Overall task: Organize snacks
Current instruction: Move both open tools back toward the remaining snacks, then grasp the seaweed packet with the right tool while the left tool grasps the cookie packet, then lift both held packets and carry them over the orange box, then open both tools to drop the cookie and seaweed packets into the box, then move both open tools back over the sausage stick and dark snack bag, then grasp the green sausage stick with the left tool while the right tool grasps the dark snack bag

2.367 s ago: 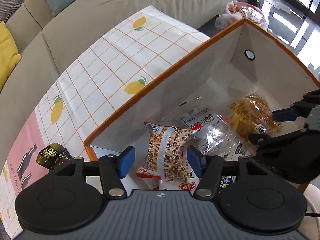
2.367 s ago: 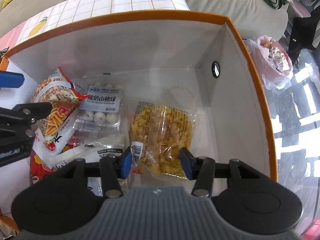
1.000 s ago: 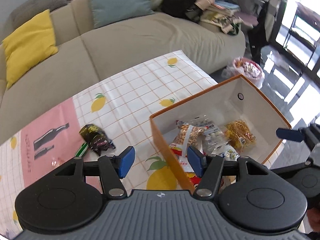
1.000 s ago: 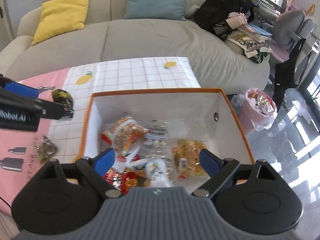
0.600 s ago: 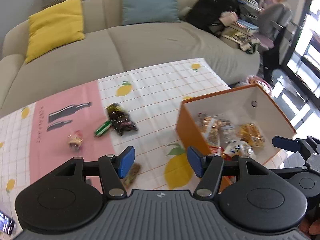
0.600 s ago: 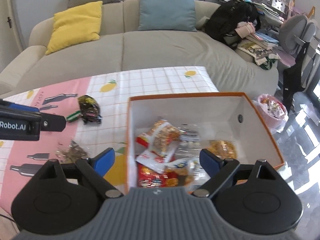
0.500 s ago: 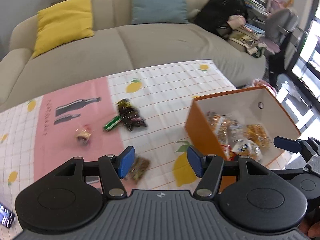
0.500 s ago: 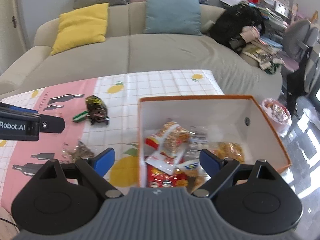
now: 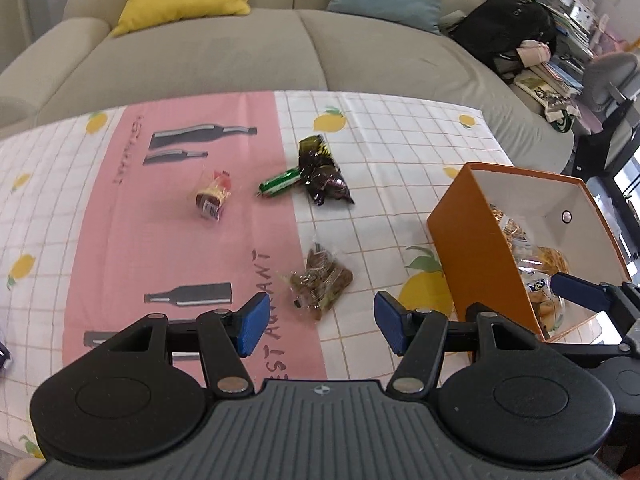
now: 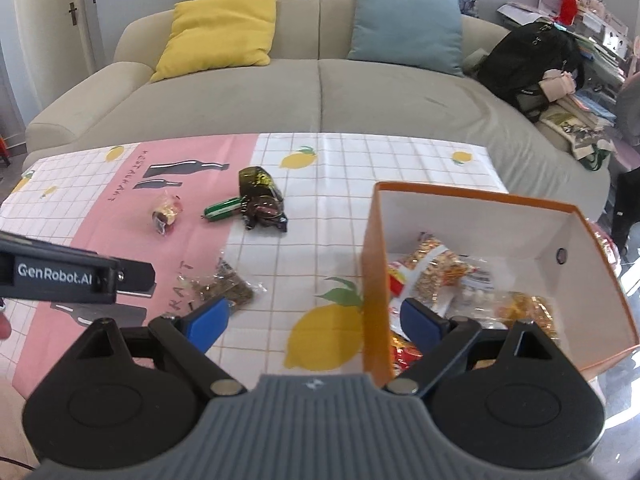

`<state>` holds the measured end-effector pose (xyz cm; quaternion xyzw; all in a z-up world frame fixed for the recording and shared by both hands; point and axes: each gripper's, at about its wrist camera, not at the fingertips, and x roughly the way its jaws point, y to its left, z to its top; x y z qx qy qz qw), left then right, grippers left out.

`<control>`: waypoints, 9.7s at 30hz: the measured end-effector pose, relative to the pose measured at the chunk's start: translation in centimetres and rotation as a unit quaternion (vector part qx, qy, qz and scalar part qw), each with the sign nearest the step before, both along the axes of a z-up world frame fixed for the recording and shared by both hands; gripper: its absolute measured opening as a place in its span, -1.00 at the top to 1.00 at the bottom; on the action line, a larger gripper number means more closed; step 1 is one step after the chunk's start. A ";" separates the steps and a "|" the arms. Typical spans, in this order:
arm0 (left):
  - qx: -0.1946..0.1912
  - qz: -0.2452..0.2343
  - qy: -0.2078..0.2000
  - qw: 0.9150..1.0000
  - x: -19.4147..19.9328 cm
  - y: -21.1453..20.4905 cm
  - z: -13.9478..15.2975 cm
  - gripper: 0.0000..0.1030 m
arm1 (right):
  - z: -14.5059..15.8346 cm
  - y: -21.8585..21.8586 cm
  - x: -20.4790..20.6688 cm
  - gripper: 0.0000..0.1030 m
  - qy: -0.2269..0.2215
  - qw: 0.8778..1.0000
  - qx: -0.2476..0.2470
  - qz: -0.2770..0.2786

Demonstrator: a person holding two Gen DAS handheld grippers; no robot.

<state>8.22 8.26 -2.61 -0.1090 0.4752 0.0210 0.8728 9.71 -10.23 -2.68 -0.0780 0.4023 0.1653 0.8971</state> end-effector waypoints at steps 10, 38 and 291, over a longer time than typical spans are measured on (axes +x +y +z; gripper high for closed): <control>-0.008 0.015 0.029 0.999 1.9 2.2 -2.6 -0.37 | -3.0 2.9 3.2 -0.75 0.033 0.998 -0.033 0.032; 0.006 0.032 0.055 0.998 7.0 9.2 -7.9 -0.38 | -11.9 10.8 10.8 -0.59 0.192 0.981 0.017 0.024; 0.046 -0.190 0.043 0.980 22.0 4.5 -12.5 0.04 | -11.8 9.0 20.8 0.17 0.086 0.996 -0.001 0.034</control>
